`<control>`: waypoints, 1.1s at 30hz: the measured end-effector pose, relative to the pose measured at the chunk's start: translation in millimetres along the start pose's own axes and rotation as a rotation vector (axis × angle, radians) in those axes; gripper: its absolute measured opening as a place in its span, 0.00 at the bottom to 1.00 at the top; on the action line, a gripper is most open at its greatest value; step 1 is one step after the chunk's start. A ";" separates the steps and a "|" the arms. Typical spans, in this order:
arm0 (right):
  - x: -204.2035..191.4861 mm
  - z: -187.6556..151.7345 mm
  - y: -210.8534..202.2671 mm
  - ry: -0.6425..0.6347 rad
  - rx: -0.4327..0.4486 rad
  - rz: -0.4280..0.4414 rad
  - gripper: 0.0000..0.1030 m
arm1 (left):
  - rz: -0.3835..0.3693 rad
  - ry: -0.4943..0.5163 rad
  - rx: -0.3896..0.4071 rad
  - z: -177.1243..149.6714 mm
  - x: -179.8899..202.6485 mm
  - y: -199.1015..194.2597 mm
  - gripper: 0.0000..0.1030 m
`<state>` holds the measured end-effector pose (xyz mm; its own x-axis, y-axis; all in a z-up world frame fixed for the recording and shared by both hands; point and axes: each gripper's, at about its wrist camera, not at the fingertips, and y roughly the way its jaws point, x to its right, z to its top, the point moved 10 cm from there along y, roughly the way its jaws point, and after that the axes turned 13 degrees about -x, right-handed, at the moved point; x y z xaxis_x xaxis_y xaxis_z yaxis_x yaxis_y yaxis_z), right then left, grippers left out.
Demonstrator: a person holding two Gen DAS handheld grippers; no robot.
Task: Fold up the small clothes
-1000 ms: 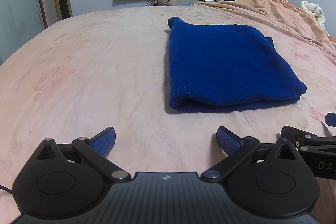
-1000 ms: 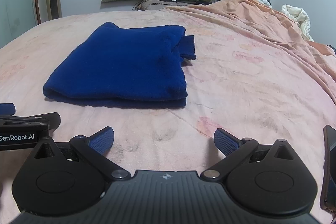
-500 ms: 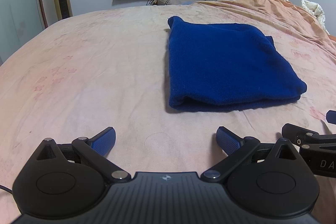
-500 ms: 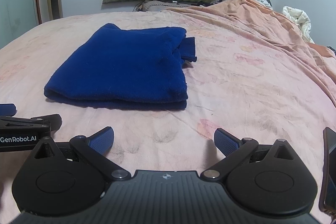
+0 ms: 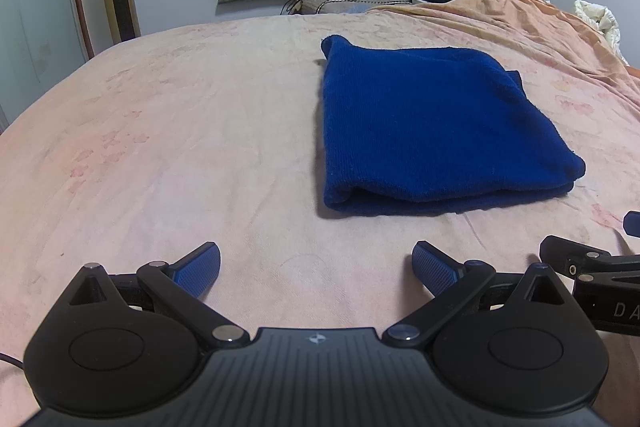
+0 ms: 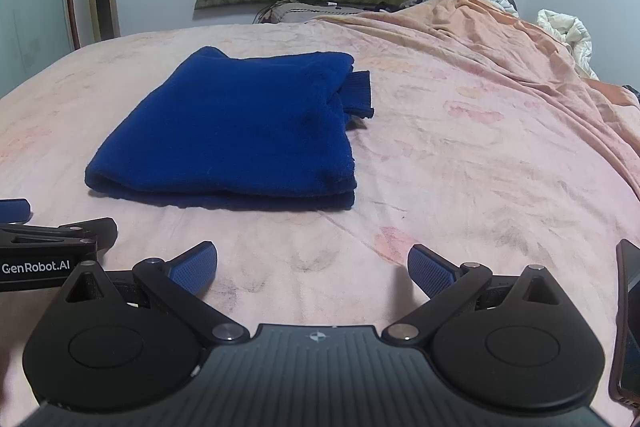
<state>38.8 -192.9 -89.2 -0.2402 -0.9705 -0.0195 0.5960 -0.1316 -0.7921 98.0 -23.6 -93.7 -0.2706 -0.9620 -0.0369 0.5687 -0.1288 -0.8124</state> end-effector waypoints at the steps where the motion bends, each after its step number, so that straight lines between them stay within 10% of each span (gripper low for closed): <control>1: 0.1 0.0 0.1 0.000 -0.001 -0.001 1.00 | -0.001 -0.002 0.001 -0.1 -0.2 -0.7 1.00; 33: -2.7 -0.6 -2.0 -0.009 0.004 0.011 1.00 | 0.030 0.003 0.003 2.8 -1.2 -2.3 1.00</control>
<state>37.8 -189.8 -87.9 -0.2267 -0.9737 -0.0233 0.6019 -0.1213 -0.7893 99.2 -22.8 -90.1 -0.2559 -0.9647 -0.0626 0.5791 -0.1011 -0.8089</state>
